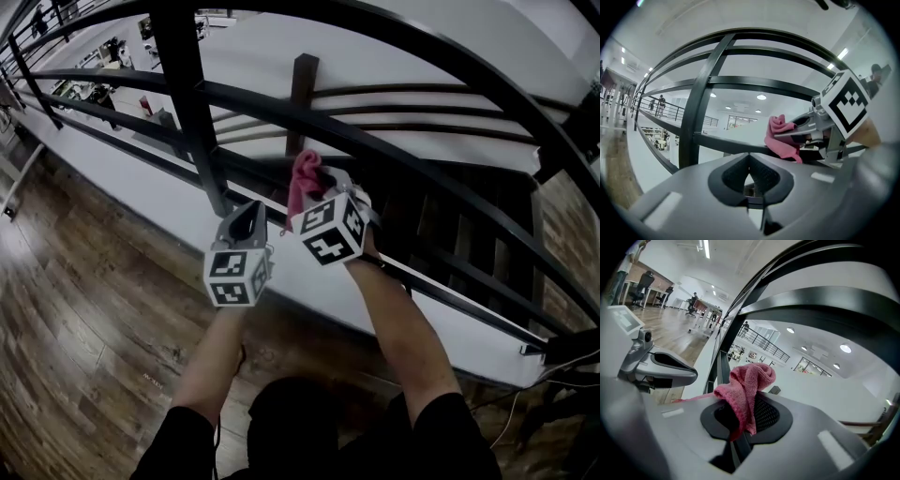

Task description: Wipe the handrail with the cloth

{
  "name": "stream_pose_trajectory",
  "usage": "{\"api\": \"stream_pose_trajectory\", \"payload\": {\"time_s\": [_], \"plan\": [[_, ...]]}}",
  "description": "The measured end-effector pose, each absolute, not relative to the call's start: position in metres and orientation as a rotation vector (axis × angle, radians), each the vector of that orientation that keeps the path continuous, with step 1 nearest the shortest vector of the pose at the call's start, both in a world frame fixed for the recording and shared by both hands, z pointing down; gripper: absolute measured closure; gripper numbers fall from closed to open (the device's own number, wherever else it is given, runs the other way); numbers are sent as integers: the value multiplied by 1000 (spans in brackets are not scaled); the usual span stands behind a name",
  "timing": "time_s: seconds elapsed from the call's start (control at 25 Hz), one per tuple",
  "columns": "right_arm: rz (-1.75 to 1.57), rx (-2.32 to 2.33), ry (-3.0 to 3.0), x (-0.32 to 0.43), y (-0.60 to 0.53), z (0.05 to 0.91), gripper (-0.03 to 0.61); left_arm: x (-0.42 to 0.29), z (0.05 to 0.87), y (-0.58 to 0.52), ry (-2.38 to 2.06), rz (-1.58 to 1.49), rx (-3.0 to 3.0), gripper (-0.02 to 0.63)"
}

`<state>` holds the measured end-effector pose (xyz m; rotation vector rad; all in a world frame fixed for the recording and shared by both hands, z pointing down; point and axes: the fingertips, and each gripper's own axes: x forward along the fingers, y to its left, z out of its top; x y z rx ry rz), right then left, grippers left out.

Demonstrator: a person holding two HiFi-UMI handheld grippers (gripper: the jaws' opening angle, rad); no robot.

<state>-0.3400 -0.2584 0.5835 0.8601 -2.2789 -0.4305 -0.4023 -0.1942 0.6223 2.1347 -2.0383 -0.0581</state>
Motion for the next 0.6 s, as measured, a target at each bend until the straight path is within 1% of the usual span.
{"api": "stream_pose_trajectory", "payload": {"time_s": [0.6], "plan": [[-429,933,-2244,-262,-253,586,532,-324,622,-196,-1934,48,2276,615]]}}
